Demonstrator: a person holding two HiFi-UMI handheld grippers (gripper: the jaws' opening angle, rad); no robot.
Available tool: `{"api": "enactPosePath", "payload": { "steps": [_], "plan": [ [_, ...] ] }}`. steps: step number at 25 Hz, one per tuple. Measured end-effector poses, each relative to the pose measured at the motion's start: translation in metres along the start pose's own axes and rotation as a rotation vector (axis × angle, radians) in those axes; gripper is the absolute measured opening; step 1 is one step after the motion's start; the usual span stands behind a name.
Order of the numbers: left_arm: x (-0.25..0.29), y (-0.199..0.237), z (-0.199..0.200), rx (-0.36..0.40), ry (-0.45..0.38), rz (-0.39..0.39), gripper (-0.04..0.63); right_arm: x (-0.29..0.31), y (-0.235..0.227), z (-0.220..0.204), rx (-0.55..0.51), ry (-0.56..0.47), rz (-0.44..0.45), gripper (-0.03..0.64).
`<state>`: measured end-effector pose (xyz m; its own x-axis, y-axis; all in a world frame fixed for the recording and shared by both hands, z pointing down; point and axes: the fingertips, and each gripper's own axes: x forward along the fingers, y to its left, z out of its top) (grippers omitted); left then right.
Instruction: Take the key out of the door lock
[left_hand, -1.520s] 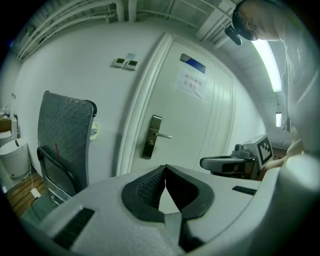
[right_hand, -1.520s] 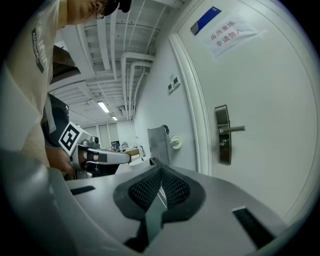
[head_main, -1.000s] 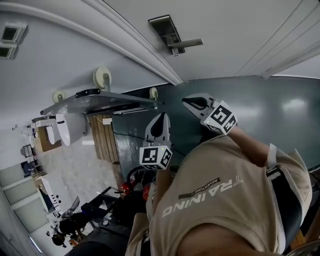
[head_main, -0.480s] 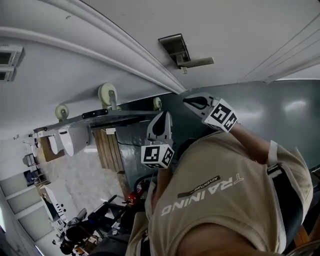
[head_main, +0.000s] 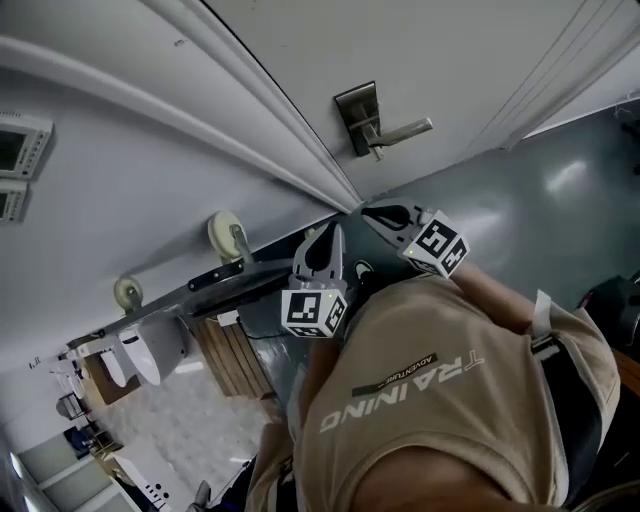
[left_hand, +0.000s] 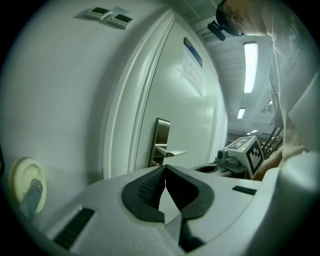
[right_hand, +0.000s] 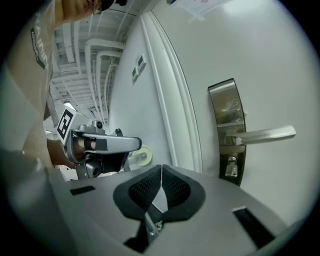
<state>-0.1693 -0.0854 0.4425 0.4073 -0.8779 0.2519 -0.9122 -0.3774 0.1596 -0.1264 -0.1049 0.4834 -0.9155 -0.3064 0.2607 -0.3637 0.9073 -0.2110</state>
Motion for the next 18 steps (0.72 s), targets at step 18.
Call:
{"api": "enactPosePath", "payload": {
  "steps": [18],
  "plan": [
    [0.01, 0.006, -0.018, 0.073, 0.023, -0.404, 0.009, -0.021, 0.005, -0.017, 0.106, -0.005, -0.476, 0.015]
  ]
}}
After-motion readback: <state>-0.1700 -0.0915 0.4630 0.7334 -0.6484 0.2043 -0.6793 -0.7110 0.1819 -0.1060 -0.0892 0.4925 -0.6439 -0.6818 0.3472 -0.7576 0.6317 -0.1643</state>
